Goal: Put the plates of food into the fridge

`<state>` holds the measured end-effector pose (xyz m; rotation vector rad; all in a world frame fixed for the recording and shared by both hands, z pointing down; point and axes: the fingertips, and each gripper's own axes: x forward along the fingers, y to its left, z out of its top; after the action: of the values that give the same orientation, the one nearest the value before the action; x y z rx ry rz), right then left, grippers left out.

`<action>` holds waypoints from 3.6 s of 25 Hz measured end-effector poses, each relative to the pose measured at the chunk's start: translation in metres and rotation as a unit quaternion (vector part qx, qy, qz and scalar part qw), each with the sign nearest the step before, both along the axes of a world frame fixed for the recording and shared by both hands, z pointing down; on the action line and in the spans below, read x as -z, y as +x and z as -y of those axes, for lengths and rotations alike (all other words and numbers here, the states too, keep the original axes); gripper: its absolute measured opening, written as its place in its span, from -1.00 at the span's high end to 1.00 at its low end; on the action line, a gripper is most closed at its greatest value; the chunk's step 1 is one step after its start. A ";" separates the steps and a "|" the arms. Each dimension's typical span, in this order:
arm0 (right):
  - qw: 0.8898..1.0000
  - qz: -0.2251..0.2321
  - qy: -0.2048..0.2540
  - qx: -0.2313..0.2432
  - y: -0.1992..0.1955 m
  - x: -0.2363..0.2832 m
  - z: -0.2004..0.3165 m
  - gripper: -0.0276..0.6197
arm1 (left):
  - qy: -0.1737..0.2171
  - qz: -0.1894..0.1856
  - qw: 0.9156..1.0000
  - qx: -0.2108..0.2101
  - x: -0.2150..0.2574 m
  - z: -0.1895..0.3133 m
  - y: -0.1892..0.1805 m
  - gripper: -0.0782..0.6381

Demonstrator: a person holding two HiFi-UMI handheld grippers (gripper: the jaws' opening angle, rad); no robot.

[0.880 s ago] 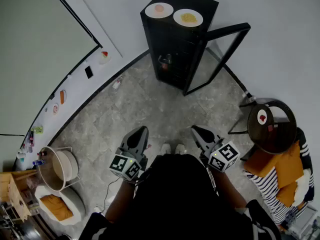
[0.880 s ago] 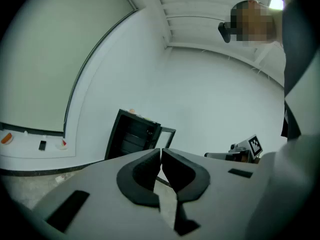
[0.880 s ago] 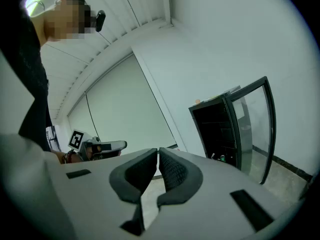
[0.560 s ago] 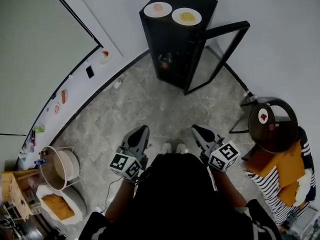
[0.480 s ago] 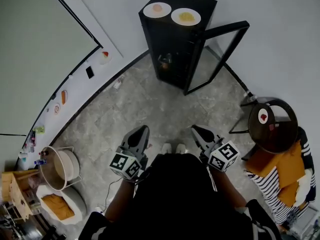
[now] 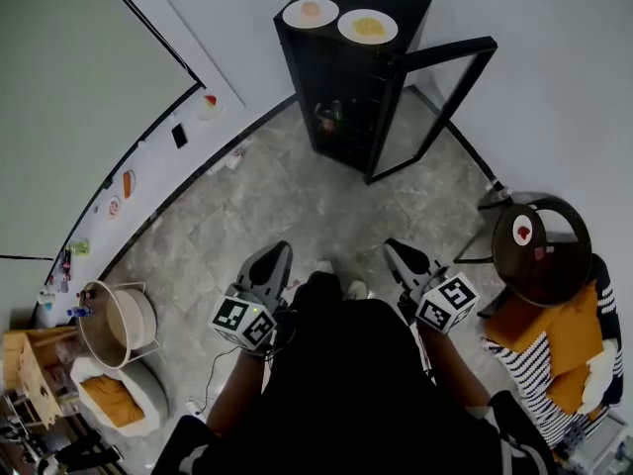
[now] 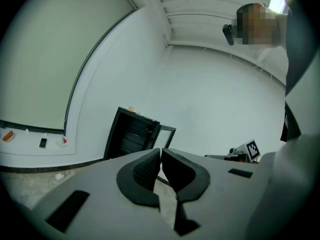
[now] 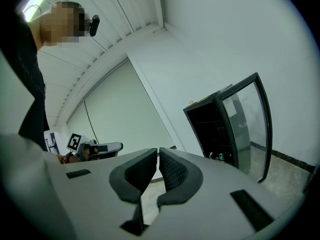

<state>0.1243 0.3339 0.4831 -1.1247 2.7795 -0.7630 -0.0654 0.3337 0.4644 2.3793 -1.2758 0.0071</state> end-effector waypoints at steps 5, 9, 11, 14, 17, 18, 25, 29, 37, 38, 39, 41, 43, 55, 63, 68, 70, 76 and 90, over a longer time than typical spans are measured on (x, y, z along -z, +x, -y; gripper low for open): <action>1.000 -0.001 0.004 0.006 -0.001 0.005 0.010 0.82 | 0.002 -0.006 1.000 0.001 0.000 0.015 0.001 0.69; 1.000 0.000 0.002 0.002 -0.003 0.003 0.031 0.82 | 0.009 -0.010 1.000 -0.003 0.002 0.037 0.001 0.69; 1.000 -0.006 -0.001 0.005 -0.008 0.002 0.044 0.82 | 0.012 -0.009 1.000 -0.005 0.001 0.053 -0.001 0.69; 1.000 -0.010 -0.003 0.005 -0.018 0.000 0.069 0.82 | 0.011 -0.014 1.000 -0.011 -0.003 0.083 -0.005 0.70; 1.000 -0.010 -0.004 0.000 -0.027 -0.001 0.100 0.82 | 0.009 -0.014 1.000 -0.022 -0.007 0.118 -0.008 0.70; 1.000 -0.010 -0.003 -0.002 -0.031 -0.001 0.112 0.82 | 0.007 -0.016 1.000 -0.026 -0.008 0.130 -0.009 0.69; 1.000 -0.008 0.006 -0.020 -0.057 0.013 0.196 0.82 | -0.007 -0.018 0.998 -0.058 -0.009 0.216 -0.020 0.69; 0.999 0.003 0.002 -0.050 -0.063 0.015 0.237 0.82 | -0.016 -0.023 0.997 -0.073 -0.011 0.256 -0.028 0.69; 0.992 0.008 -0.021 -0.126 -0.062 0.013 0.309 0.82 | -0.026 -0.036 0.993 -0.106 -0.015 0.323 -0.043 0.69; 0.990 0.010 -0.025 -0.137 -0.060 0.012 0.317 0.82 | -0.026 -0.036 0.993 -0.112 -0.016 0.331 -0.044 0.69; 0.989 0.016 -0.029 -0.147 -0.058 0.011 0.325 0.82 | -0.026 -0.037 0.992 -0.118 -0.017 0.337 -0.045 0.69; 0.985 0.038 -0.039 -0.166 -0.054 0.012 0.339 0.82 | -0.024 -0.039 0.991 -0.129 -0.019 0.349 -0.045 0.69; 0.980 0.067 -0.051 -0.181 -0.050 0.014 0.353 0.81 | -0.025 -0.041 0.990 -0.134 -0.019 0.359 -0.045 0.69; 0.938 0.240 -0.101 -0.227 -0.018 0.024 0.422 0.64 | -0.024 -0.031 0.991 -0.129 -0.015 0.380 -0.027 0.69; 0.897 0.336 -0.137 -0.253 -0.013 0.017 0.447 0.51 | -0.032 -0.026 0.993 -0.114 -0.018 0.390 -0.029 0.69; 0.879 0.364 -0.152 -0.267 -0.009 0.011 0.458 0.46 | -0.036 -0.022 0.992 -0.115 -0.021 0.390 -0.030 0.69; 0.872 0.375 -0.158 -0.273 -0.007 0.008 0.462 0.45 | -0.038 -0.021 0.992 -0.114 -0.022 0.391 -0.032 0.69; 0.855 0.396 -0.174 -0.285 -0.005 0.000 0.475 0.45 | -0.041 -0.020 0.992 -0.115 -0.023 0.399 -0.035 0.69; 0.815 0.449 -0.198 -0.308 0.007 -0.003 0.489 0.68 | -0.042 -0.016 0.992 -0.119 -0.023 0.400 -0.032 0.69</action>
<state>0.1309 -0.1550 0.4859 -1.1658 1.4006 -1.3350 -0.0972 -0.0665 0.4871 2.4332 -0.9519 0.0915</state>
